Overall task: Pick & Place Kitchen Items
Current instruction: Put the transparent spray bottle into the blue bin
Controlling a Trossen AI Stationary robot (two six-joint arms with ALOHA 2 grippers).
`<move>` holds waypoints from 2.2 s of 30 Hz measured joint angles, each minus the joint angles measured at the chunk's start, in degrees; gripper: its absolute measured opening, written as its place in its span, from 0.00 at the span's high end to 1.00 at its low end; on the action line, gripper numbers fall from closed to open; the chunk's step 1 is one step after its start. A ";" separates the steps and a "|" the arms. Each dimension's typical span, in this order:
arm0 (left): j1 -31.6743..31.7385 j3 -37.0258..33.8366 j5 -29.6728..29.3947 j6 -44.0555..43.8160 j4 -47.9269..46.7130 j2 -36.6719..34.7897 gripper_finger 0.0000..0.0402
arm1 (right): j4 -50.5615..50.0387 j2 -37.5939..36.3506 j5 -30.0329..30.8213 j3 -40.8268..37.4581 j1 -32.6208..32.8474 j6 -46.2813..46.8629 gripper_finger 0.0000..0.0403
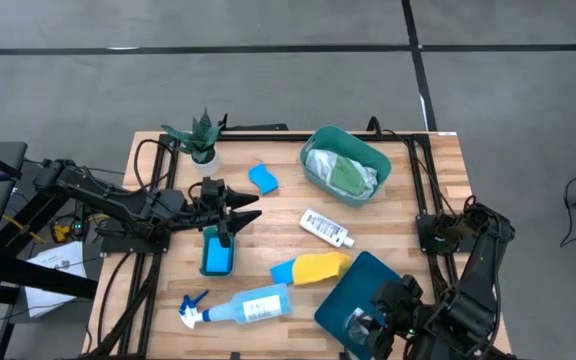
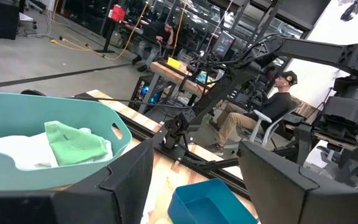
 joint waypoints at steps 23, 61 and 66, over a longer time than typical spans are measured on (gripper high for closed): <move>0.00 0.02 1.88 0.36 -1.09 0.00 0.42 | 3.24 -0.04 -20.63 0.00 -5.85 -4.58 0.38; 0.00 0.02 1.79 1.53 -1.05 0.00 0.42 | 3.47 -0.56 -16.00 -0.03 -2.35 -2.86 0.91; 0.00 0.02 1.79 1.51 -1.03 0.00 0.42 | 1.06 -0.86 -12.20 2.80 -1.66 -2.65 0.82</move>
